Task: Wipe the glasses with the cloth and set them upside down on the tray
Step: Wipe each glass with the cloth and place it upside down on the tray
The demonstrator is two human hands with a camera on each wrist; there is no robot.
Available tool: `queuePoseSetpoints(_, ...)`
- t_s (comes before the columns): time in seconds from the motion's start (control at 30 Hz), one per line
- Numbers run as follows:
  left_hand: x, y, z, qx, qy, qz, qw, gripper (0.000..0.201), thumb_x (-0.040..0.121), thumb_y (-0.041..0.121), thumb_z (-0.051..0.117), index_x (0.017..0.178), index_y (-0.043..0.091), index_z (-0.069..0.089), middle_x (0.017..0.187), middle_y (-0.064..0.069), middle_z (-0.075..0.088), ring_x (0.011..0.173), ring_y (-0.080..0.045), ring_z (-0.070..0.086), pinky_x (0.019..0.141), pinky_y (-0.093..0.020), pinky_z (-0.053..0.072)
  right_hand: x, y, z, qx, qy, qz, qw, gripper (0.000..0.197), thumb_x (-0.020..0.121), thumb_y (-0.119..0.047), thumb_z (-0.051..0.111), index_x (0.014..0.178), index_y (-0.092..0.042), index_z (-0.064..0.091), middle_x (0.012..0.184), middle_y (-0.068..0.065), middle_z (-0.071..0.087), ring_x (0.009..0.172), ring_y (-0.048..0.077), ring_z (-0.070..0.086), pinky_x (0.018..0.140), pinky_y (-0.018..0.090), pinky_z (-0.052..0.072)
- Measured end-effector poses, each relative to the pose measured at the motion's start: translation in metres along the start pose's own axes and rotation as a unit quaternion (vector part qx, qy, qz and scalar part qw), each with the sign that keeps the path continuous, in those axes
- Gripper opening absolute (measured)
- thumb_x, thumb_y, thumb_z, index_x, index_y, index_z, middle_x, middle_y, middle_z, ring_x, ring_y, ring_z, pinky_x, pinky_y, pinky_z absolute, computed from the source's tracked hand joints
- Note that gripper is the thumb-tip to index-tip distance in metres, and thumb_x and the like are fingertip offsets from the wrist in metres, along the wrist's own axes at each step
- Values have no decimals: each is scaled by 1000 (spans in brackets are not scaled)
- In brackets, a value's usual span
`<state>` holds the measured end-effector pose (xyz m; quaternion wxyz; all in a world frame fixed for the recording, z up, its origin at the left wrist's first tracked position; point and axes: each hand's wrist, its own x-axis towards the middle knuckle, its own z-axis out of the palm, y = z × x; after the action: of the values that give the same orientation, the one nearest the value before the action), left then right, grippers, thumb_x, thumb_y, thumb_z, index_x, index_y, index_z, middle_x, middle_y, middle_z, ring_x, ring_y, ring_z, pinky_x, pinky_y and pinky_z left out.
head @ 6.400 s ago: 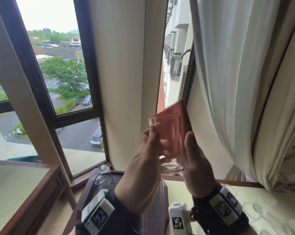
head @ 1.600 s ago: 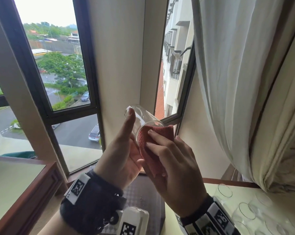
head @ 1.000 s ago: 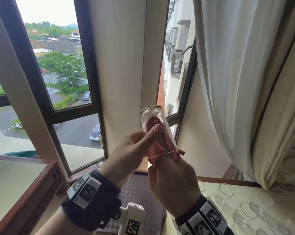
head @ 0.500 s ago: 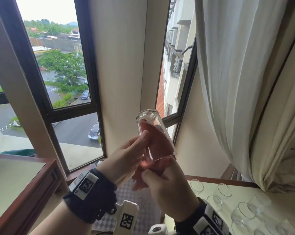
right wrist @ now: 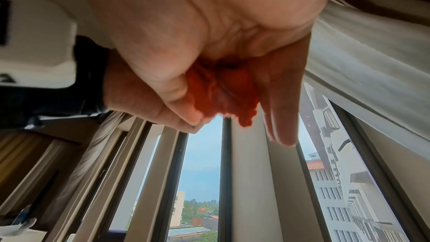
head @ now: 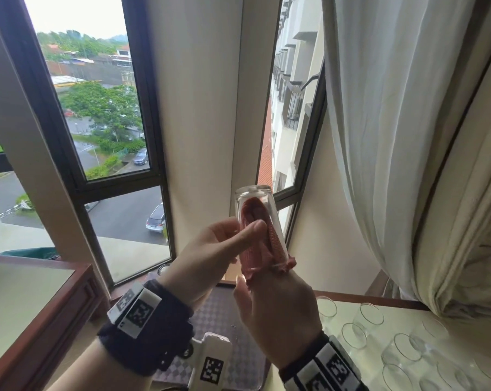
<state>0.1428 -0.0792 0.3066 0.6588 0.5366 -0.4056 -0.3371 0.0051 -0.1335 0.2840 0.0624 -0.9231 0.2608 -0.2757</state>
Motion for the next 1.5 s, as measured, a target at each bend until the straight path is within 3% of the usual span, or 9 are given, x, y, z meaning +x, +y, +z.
queuePoseSetpoints(0.2,-6,-1,-4,-64,-69,-31,995,68,91,53,76,116,-9,67,119,-45,60,108,-39,53,103,-55,40,-2,-6,-12,218,-42,48,974,12,81,-21,63,71,-16,60,56,0,61,49,15,59,51,27,52)
queuePoseSetpoints(0.37,-5,-2,-3,-134,-82,-13,988,108,77,61,86,131,-24,48,122,-43,55,113,-45,53,103,-56,44,6,-11,-31,609,-146,115,771,22,88,16,55,72,4,64,56,14,61,50,25,64,53,36,59)
queuePoseSetpoints(0.53,10,-9,-3,46,32,-15,998,71,70,76,73,88,8,80,79,-16,71,76,-15,60,78,-29,48,6,19,14,245,-28,31,969,7,80,-13,67,78,-16,60,62,1,64,52,16,63,53,31,59)
queuePoseSetpoints(0.73,7,-11,3,109,10,-7,994,52,87,65,76,92,13,82,82,7,78,74,-5,65,73,-22,47,3,20,21,143,-15,21,989,8,69,-17,74,66,-15,66,51,0,62,42,17,59,43,33,56)
queuePoseSetpoints(0.9,0,-8,-7,-96,-93,-25,991,91,73,63,89,116,-13,65,115,-33,66,106,-44,62,101,-58,47,1,4,-16,691,-148,51,706,25,78,6,58,99,3,70,69,40,51,49,32,58,56,42,58)
queuePoseSetpoints(1.03,-1,-10,2,-136,-90,-33,986,112,78,58,88,141,-22,42,141,-49,47,131,-65,47,121,-67,31,5,-5,-27,867,-114,51,483,52,90,-41,64,132,-11,60,102,31,48,42,20,54,50,32,54)
queuePoseSetpoints(1.2,6,0,-5,-3,-123,-48,991,65,98,55,61,152,20,53,150,-5,62,144,-21,53,120,-50,42,13,10,-27,711,21,181,679,35,94,-47,58,95,-15,73,60,30,41,32,17,37,45,31,48)
queuePoseSetpoints(1.33,7,8,-10,-3,-77,-72,994,57,98,54,57,142,19,65,139,-7,70,136,-26,60,119,-57,41,8,29,-18,433,128,120,884,38,89,-42,70,68,-11,66,43,2,53,34,17,53,39,29,48)
queuePoseSetpoints(1.5,7,32,6,-1,-47,-121,991,91,84,88,52,133,14,68,124,-13,76,125,-30,67,111,-45,50,6,37,0,164,167,-131,963,34,92,-20,69,125,-25,64,127,-8,70,95,8,73,79,21,59)
